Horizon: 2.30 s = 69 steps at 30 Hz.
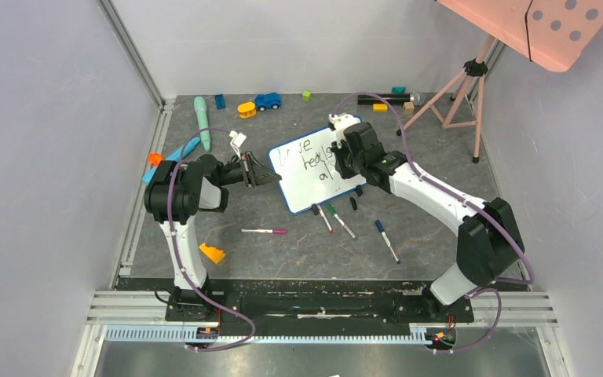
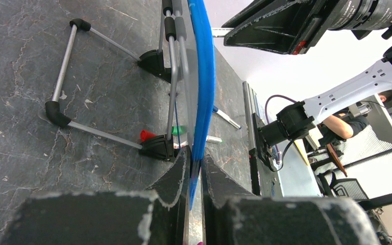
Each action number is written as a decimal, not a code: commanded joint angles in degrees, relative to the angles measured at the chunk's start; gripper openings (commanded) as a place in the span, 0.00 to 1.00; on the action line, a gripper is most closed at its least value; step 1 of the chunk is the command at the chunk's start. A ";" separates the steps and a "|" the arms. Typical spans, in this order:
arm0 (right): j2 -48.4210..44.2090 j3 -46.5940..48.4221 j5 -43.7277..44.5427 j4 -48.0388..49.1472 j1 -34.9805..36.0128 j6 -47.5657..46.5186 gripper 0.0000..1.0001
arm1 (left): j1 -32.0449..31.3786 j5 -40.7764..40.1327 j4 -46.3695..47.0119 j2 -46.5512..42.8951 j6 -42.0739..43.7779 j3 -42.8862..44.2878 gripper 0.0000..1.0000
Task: Write a sentence on the whiteboard
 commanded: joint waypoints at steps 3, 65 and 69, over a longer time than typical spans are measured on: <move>-2.13 -5.35 0.56 2.48 -0.14 1.64 0.00 | -0.39 4.16 2.56 -0.35 0.24 -0.37 0.02; -7.57 -8.96 0.69 3.26 -1.89 2.39 0.00 | -0.34 4.14 2.56 -0.60 0.67 -0.72 0.02; -6.84 -8.57 1.23 3.32 -1.90 2.09 0.00 | -0.36 4.21 2.56 -0.61 0.76 -0.77 0.02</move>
